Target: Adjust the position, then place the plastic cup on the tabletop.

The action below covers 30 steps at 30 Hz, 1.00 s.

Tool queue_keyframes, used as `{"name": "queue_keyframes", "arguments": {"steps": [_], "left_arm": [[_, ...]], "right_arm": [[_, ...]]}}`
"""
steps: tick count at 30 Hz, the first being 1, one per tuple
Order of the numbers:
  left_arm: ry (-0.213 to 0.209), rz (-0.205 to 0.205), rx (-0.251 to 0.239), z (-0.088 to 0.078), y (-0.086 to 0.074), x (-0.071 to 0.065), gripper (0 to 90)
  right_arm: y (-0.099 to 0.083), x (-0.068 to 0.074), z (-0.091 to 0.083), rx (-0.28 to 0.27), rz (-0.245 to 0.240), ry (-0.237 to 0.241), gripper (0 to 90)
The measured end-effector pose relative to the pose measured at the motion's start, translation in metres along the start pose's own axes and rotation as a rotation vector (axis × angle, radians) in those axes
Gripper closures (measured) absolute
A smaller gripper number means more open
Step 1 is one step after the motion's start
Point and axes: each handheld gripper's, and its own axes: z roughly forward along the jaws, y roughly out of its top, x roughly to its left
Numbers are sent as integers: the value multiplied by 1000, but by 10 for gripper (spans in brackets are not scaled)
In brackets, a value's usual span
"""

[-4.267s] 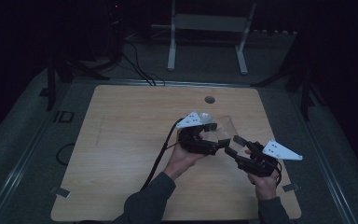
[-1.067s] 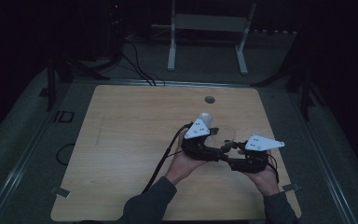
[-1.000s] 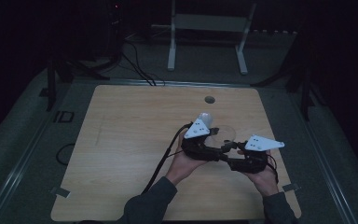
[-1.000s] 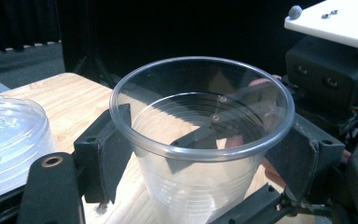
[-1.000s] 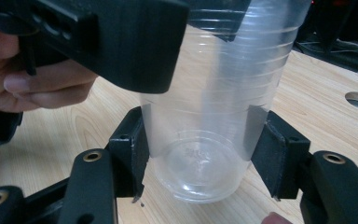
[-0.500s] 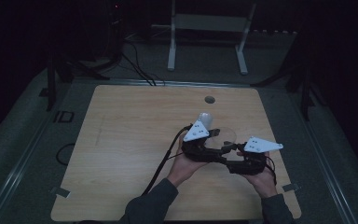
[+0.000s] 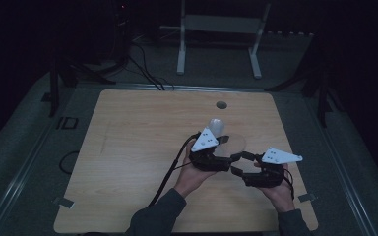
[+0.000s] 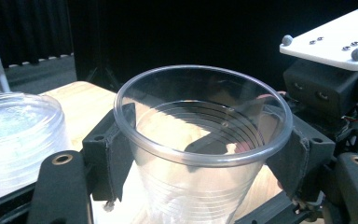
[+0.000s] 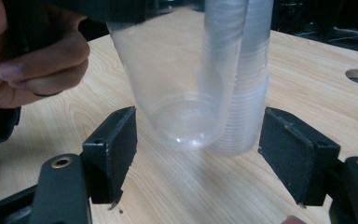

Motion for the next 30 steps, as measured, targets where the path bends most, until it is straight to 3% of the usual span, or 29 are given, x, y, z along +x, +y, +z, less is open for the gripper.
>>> {"name": "queue_keyframes", "arguments": {"steps": [14, 30], "left_arm": [[11, 8, 12, 1, -5, 0, 295], [21, 6, 14, 1, -14, 1, 296]], "right_arm": [[-15, -3, -5, 19, 21, -32, 276], [-21, -9, -13, 2, 50, -56, 277]]}}
